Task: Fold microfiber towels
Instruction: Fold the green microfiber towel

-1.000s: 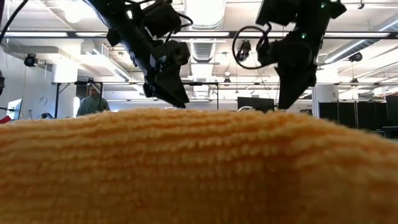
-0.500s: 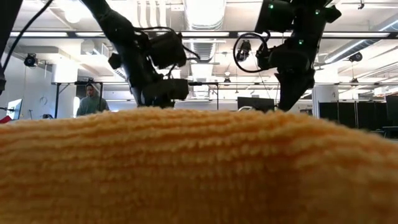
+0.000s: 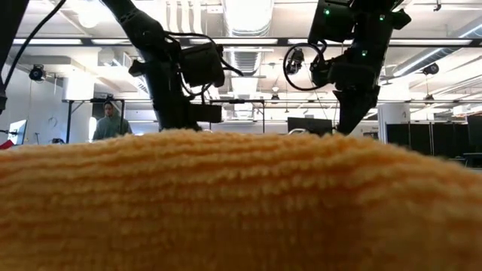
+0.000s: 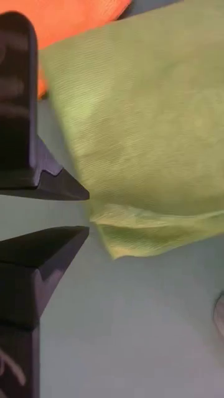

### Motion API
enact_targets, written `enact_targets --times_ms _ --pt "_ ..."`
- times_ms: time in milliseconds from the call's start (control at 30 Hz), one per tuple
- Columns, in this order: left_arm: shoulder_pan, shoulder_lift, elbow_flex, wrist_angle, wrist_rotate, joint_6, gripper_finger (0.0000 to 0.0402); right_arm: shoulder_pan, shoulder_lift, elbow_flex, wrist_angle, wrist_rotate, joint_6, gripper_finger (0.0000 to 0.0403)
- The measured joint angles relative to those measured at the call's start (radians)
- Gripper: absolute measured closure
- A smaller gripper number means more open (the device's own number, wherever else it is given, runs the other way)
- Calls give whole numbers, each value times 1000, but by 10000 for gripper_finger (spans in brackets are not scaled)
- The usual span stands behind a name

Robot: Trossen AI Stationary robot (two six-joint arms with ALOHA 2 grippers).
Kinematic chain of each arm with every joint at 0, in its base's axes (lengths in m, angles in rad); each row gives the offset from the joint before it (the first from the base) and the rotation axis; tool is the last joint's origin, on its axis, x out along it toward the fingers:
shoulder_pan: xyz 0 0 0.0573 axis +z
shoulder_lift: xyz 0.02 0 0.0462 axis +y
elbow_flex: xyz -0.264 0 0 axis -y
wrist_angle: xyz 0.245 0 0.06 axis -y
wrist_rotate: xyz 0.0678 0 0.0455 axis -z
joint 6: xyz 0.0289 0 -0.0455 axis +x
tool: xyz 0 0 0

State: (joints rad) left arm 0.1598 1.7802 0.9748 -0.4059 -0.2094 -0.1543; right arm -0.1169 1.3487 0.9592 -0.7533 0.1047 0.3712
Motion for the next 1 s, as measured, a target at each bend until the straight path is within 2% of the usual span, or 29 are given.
enact_targets --times_ms 167,300,533,633,767,833,1000 --pt "12 -18 2 -119 -91 102 250 0 0 0 -1 0 -34 335" --pt "14 -71 -9 -282 -148 109 250 -2 0 0 -2 0 -55 335" --pt "9 -235 -9 -319 -141 -65 250 -16 0 0 1 0 -76 335" --pt "9 -289 -9 -218 -97 -126 250 -29 0 0 4 0 -76 335" --pt "5 -298 -21 51 118 -126 250 -52 0 0 8 0 -78 335" --pt "-3 -276 -21 194 180 -107 250 -62 0 0 9 0 -78 335" --pt "-9 -189 -20 412 238 -65 250 -84 0 0 12 0 -80 335"
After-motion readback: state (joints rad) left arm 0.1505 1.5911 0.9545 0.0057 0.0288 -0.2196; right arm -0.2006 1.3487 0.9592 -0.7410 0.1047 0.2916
